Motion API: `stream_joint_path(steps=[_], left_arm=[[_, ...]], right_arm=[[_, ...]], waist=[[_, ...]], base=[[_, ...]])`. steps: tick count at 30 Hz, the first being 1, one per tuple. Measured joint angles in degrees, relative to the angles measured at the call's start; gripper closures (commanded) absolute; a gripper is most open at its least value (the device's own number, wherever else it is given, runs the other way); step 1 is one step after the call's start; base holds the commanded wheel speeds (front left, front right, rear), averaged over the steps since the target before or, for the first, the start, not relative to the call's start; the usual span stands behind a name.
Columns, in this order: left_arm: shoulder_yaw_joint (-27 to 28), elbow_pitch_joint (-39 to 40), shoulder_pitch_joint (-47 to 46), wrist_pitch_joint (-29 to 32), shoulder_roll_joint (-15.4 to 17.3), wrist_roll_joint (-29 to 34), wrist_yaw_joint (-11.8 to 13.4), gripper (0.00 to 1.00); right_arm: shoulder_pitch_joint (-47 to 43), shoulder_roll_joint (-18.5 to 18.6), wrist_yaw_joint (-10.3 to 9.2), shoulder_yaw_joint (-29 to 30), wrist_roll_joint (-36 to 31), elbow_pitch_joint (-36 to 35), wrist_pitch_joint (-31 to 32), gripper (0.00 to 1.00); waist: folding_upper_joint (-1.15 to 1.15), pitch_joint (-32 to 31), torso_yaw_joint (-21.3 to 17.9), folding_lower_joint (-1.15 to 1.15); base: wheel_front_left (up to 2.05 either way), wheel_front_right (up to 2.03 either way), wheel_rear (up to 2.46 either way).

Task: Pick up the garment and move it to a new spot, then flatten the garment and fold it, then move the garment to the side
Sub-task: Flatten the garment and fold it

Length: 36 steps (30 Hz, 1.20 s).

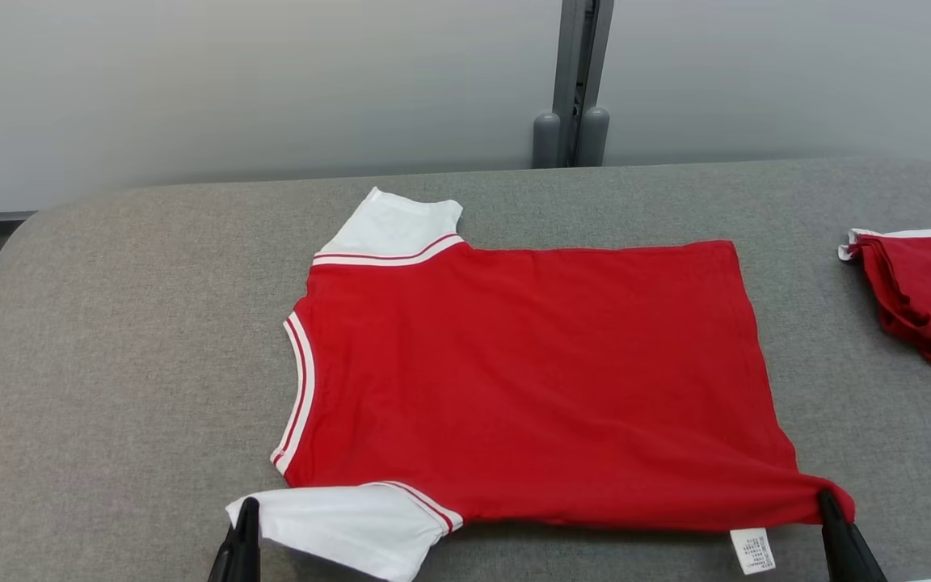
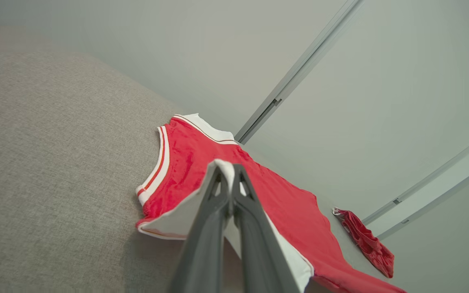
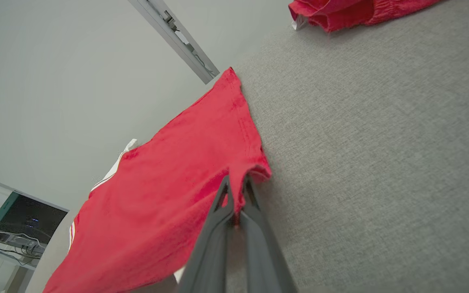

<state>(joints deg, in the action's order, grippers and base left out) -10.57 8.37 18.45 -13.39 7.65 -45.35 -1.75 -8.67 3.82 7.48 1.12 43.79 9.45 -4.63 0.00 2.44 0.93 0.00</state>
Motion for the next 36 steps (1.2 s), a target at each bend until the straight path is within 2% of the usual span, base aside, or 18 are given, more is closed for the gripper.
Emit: stream_joint_path(steps=[10, 19, 25, 36], left_arm=[[-2.0, -3.1, -3.4, 0.2, 0.1, 1.6, -0.7, 1.00], [-3.7, -8.4, -11.9, 0.5, -0.3, 3.3, -1.5, 1.00], [-4.6, -16.3, -20.4, 0.5, -1.3, 3.4, -2.8, 1.00], [-5.3, -33.1, -32.7, -0.9, -2.3, 3.8, -4.7, 1.00]], right_arm=[[2.0, -0.5, 0.00, -1.9, 0.2, 3.7, 0.1, 1.00], [4.9, -0.7, 0.00, -2.9, 2.3, 6.4, -0.7, 1.00], [9.0, -0.8, 0.00, -2.0, 7.5, 8.8, -1.9, 1.00], [16.8, -1.0, 0.00, -3.1, 8.7, 16.9, -3.8, 1.00]], waist=[[0.00, 1.9, 0.2, 0.00], [0.00, 3.5, -0.4, 0.00], [0.00, 4.6, -0.8, 0.00], [0.00, 6.6, -1.5, 0.00]], base=[[0.00, 0.00, 0.00], [0.00, 0.00, 0.00], [0.00, 0.00, 0.00], [0.00, 0.00, 0.00]])
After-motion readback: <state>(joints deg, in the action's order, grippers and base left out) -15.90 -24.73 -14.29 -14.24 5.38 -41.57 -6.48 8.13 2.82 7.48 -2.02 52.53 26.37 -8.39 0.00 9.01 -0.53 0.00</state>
